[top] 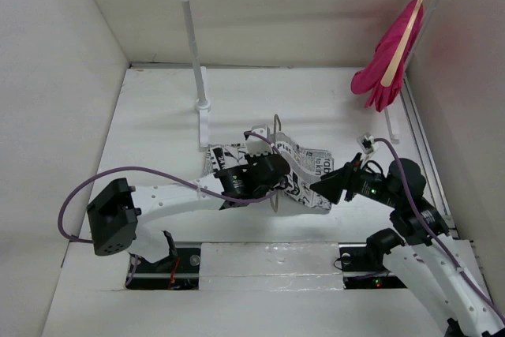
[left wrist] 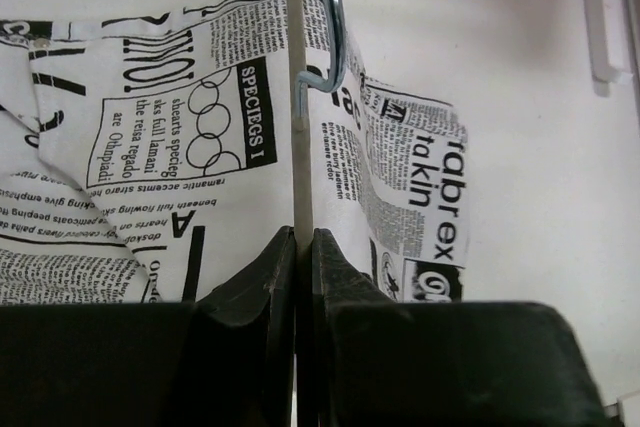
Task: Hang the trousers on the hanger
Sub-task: Place the hanger at the clothesline.
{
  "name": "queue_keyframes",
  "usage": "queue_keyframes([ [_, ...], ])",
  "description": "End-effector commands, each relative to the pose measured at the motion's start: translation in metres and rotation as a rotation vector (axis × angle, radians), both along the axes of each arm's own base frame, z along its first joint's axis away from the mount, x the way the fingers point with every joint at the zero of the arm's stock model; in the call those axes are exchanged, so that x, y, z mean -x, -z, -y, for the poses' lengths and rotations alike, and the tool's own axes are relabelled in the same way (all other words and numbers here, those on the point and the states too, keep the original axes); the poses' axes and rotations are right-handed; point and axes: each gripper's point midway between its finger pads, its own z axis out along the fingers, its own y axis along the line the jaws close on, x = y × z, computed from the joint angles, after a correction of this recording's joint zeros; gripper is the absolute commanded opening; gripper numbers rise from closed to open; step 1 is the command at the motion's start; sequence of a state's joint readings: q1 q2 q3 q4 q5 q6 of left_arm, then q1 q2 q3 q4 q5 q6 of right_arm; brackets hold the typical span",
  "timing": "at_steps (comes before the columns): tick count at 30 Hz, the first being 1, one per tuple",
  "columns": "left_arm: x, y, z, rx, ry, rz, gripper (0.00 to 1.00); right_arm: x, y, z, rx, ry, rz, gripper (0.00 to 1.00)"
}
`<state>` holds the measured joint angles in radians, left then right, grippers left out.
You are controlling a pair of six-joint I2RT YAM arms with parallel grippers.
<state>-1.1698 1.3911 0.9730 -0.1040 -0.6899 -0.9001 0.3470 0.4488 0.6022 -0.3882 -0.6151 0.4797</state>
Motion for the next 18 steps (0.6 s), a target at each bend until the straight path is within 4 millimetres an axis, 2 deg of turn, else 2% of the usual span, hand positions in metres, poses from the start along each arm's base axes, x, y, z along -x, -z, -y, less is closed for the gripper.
queue_keyframes([
  [1, -0.008, -0.032, 0.025, 0.132, -0.022, 0.048, 0.00, 0.005, -0.019, -0.021, -0.159, -0.010, -0.083, 0.80],
  [3, -0.006, -0.031, 0.031, 0.136, -0.012, 0.045, 0.00, 0.005, -0.018, -0.033, -0.174, -0.033, -0.096, 0.80],
  [4, -0.006, -0.031, 0.033, 0.143, -0.010, 0.045, 0.00, 0.011, -0.019, -0.045, -0.191, -0.062, -0.112, 0.81],
  [6, -0.005, -0.028, 0.034, 0.142, -0.006, 0.036, 0.00, 0.010, -0.029, -0.060, -0.213, -0.083, -0.088, 0.82],
  [7, -0.005, -0.028, 0.035, 0.150, -0.006, 0.033, 0.00, 0.009, -0.015, -0.075, -0.168, -0.089, -0.133, 0.82],
  [9, -0.005, -0.031, 0.036, 0.161, -0.009, 0.033, 0.00, 0.009, -0.007, -0.090, -0.120, -0.092, -0.159, 0.84],
  [10, -0.005, -0.036, 0.035, 0.173, -0.011, 0.037, 0.00, 0.003, 0.006, -0.102, -0.086, -0.058, -0.194, 0.84],
  [12, -0.004, -0.036, 0.034, 0.177, -0.013, 0.036, 0.00, 0.005, 0.003, -0.108, -0.102, -0.062, -0.188, 0.84],
  [13, -0.005, -0.044, 0.036, 0.210, -0.012, 0.049, 0.00, 0.001, 0.017, -0.108, -0.081, -0.036, -0.220, 0.84],
  [14, -0.005, -0.042, 0.035, 0.209, -0.014, 0.046, 0.00, -0.001, 0.012, -0.112, -0.113, -0.037, -0.207, 0.83],
  [18, -0.002, -0.038, 0.033, 0.226, -0.013, 0.030, 0.00, -0.005, 0.020, -0.119, -0.151, -0.033, -0.210, 0.80],
])
